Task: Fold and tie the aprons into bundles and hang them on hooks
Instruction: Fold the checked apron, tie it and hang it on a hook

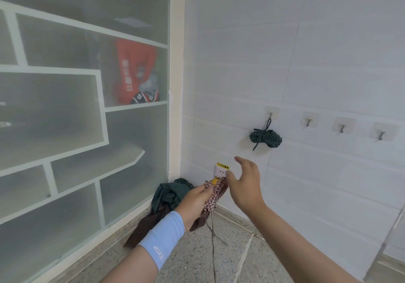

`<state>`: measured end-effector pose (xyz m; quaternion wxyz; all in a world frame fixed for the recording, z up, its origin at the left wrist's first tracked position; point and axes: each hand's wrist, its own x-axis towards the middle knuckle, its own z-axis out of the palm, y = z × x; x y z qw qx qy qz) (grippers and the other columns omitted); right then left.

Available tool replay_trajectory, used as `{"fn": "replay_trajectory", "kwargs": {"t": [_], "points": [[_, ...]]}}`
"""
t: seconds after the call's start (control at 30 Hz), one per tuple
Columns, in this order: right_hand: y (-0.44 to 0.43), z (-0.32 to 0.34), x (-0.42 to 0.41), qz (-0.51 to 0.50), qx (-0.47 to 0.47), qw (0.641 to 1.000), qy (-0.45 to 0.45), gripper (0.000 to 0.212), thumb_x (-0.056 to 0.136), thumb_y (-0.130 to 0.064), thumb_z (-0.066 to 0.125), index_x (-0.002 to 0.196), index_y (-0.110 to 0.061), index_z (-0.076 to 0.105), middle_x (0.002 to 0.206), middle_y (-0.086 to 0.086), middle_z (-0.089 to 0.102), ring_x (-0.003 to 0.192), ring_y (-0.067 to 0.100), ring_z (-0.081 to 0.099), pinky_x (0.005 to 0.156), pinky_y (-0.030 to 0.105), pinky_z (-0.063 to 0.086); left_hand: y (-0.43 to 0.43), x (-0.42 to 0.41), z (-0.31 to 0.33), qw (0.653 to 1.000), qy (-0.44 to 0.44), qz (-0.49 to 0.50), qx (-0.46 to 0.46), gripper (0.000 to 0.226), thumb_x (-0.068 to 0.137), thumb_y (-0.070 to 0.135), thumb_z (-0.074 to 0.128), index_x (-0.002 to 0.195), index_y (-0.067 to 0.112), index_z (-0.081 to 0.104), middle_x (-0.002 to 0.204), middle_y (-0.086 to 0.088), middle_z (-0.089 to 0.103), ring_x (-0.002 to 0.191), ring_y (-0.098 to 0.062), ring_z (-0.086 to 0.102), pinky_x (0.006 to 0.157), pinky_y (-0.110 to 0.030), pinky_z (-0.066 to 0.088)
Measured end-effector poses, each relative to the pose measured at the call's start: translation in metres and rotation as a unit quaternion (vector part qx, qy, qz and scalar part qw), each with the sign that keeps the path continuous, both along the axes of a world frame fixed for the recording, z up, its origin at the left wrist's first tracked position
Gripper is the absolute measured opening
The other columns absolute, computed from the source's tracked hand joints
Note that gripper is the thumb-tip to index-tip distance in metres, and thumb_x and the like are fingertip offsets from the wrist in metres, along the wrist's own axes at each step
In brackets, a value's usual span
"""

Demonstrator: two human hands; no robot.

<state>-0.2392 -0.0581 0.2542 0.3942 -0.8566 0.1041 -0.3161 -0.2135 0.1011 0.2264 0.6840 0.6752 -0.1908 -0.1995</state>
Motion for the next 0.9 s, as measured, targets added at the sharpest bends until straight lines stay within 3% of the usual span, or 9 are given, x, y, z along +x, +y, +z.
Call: {"fn": "replay_trajectory", "kwargs": {"t": [0.1, 0.2, 0.27, 0.33, 0.4, 0.47, 0.63, 0.77, 0.9], "points": [[0.029, -0.013, -0.023, 0.079, 0.278, 0.952, 0.102, 0.054, 0.094, -0.011, 0.051, 0.146, -0.012, 0.037, 0.135, 0.005, 0.049, 0.108, 0.015, 0.053, 0.095, 0.033, 0.04, -0.002, 0.0, 0.0, 0.988, 0.091, 0.08, -0.101, 0.028, 0.104, 0.035, 0.044, 0.124, 0.027, 0.062, 0.12, -0.002, 0.068, 0.102, -0.018, 0.064, 0.084, -0.031, 0.051], [0.049, -0.034, -0.037, 0.302, 0.333, 0.86, 0.24, 0.044, 0.084, -0.012, 0.061, 0.125, -0.002, 0.052, 0.105, 0.008, 0.066, 0.093, 0.023, 0.064, 0.083, 0.031, 0.049, -0.002, 0.002, 0.0, 0.98, 0.109, 0.101, -0.134, 0.029, 0.104, 0.039, 0.042, 0.124, 0.028, 0.061, 0.119, -0.002, 0.07, 0.106, -0.019, 0.066, 0.082, -0.033, 0.054], [0.048, -0.047, -0.035, 0.35, 0.325, 0.839, 0.261, 0.024, 0.093, -0.008, 0.057, 0.116, -0.002, 0.06, 0.085, 0.012, 0.069, 0.074, 0.028, 0.066, 0.086, 0.045, 0.055, 0.0, 0.002, 0.002, 0.98, 0.109, 0.094, -0.135, 0.029, 0.104, 0.04, 0.041, 0.119, 0.03, 0.063, 0.11, -0.001, 0.073, 0.094, -0.016, 0.069, 0.072, -0.029, 0.055], [0.035, -0.048, -0.03, 0.332, 0.291, 0.855, 0.273, 0.01, 0.1, -0.013, 0.054, 0.104, -0.009, 0.062, 0.058, -0.001, 0.049, 0.048, 0.015, 0.043, 0.065, 0.04, 0.052, 0.007, 0.004, 0.004, 0.98, 0.109, 0.08, -0.144, 0.027, 0.105, 0.038, 0.041, 0.119, 0.031, 0.063, 0.113, 0.003, 0.072, 0.095, -0.012, 0.069, 0.07, -0.028, 0.055], [0.019, -0.043, -0.026, 0.319, 0.259, 0.859, 0.306, 0.012, 0.097, -0.016, 0.057, 0.088, -0.017, 0.066, 0.057, -0.006, 0.029, 0.048, 0.012, 0.022, 0.049, 0.026, 0.027, 0.017, 0.008, 0.004, 0.981, 0.116, 0.059, -0.143, 0.028, 0.104, 0.033, 0.043, 0.124, 0.028, 0.062, 0.119, 0.004, 0.07, 0.107, -0.012, 0.065, 0.077, -0.029, 0.054], [0.002, -0.039, -0.018, 0.319, 0.267, 0.84, 0.348, 0.024, 0.091, -0.014, 0.054, 0.07, -0.022, 0.061, 0.062, -0.003, 0.021, 0.054, 0.015, 0.012, 0.051, 0.028, 0.01, 0.026, 0.012, -0.001, 0.984, 0.127, 0.036, -0.123, 0.031, 0.103, 0.03, 0.047, 0.128, 0.022, 0.062, 0.122, 0.0, 0.07, 0.114, -0.018, 0.062, 0.081, -0.032, 0.053], [-0.018, -0.021, 0.002, 0.318, 0.193, 0.819, 0.437, 0.019, 0.083, -0.016, 0.044, 0.066, -0.023, 0.042, 0.062, -0.003, 0.02, 0.058, 0.015, 0.008, 0.054, 0.029, 0.007, 0.032, 0.007, -0.018, 0.995, 0.085, -0.058, -0.011, 0.036, 0.098, 0.034, 0.055, 0.123, 0.012, 0.067, 0.122, -0.01, 0.069, 0.119, -0.027, 0.061, 0.109, -0.044, 0.042], [-0.015, -0.007, 0.012, 0.326, 0.108, 0.786, 0.514, 0.02, 0.087, -0.006, 0.038, 0.072, -0.019, 0.037, 0.062, -0.003, 0.025, 0.057, 0.014, 0.011, 0.055, 0.028, 0.009, 0.034, 0.001, -0.023, 0.994, 0.051, -0.088, 0.038, 0.042, 0.092, 0.041, 0.06, 0.116, 0.008, 0.071, 0.115, -0.013, 0.071, 0.105, -0.025, 0.066, 0.099, -0.039, 0.046], [-0.003, 0.001, 0.028, 0.276, -0.069, 0.777, 0.562, 0.016, 0.091, -0.004, 0.044, 0.078, -0.015, 0.047, 0.058, -0.002, 0.03, 0.048, 0.013, 0.019, 0.046, 0.025, 0.015, 0.031, -0.002, -0.029, 0.983, -0.058, -0.061, 0.166, 0.04, 0.083, 0.048, 0.061, 0.072, 0.01, 0.06, 0.084, -0.005, 0.062, 0.083, -0.017, 0.058, 0.078, -0.031, 0.04]]}}
